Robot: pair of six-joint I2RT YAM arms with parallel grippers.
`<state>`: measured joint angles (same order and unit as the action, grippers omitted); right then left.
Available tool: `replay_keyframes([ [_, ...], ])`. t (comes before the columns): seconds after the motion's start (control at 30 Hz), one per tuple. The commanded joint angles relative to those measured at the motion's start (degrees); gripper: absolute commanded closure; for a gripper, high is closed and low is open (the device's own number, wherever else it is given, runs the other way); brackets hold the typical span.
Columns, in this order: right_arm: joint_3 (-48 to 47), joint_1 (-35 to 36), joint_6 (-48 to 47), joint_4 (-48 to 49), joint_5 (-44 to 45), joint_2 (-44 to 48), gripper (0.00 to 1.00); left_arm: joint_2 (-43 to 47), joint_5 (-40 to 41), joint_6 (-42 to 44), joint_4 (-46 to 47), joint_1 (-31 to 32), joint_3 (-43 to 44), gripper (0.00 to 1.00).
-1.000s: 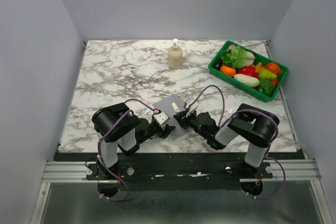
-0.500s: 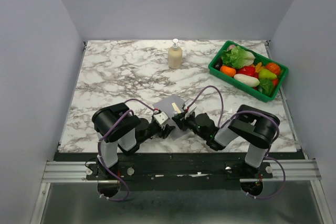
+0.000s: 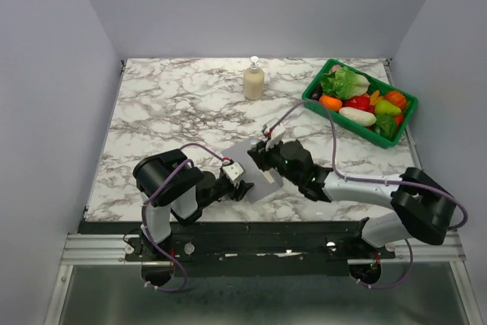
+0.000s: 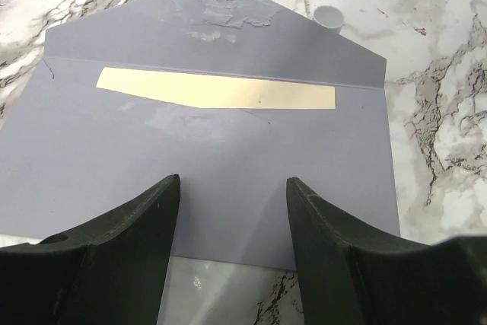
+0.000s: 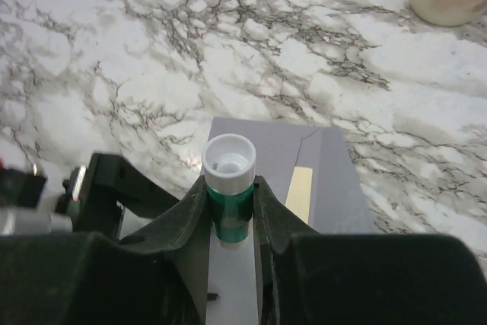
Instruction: Place the letter into the envelope and seal it
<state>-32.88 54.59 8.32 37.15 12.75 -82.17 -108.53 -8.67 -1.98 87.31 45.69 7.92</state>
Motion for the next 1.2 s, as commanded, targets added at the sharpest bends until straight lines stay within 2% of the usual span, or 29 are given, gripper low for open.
replay_keyframes([
  [0.0,-15.6,-8.7,9.9,-39.2,-3.7,2.6,0.99,-3.2,-1.0,-1.5,9.6,-0.6,-3.1,0.34],
  [0.03,-18.2,-10.8,10.1,-48.7,-6.7,1.9,0.99,-3.2,-1.0,-1.5,9.7,-0.5,-3.1,0.34],
  [0.1,-25.1,-16.1,8.5,-58.1,-15.5,-0.6,0.99,-2.8,-0.6,-1.5,9.7,-0.5,-3.3,0.34],
  [0.13,-27.4,-17.5,7.9,-67.3,-17.1,-1.8,0.99,-2.9,-0.4,-1.5,9.7,-0.5,-3.4,0.34],
  [0.23,-33.6,-23.3,5.9,-78.2,-22.8,-4.7,0.99,-2.6,-0.2,-1.6,9.6,-0.5,-3.4,0.34],
  [0.33,-35.8,-26.7,4.3,-82.1,-23.2,-6.4,0.99,-2.4,-0.3,-1.7,9.6,-0.5,-3.6,0.34],
  [0.43,-38.7,-28.0,2.1,-85.6,-22.4,-12.0,0.99,-2.2,-0.2,-1.6,9.6,-0.5,-3.7,0.34],
  [0.67,-43.6,-28.0,1.7,-84.2,-25.0,-22.5,0.99,-2.3,-0.8,-1.6,9.5,-0.5,-3.6,0.34],
  [1.17,-48.4,-26.9,0.7,-83.9,-22.4,-31.5,0.99,-3.6,-2.5,-2.1,9.5,-0.5,-2.7,0.34],
])
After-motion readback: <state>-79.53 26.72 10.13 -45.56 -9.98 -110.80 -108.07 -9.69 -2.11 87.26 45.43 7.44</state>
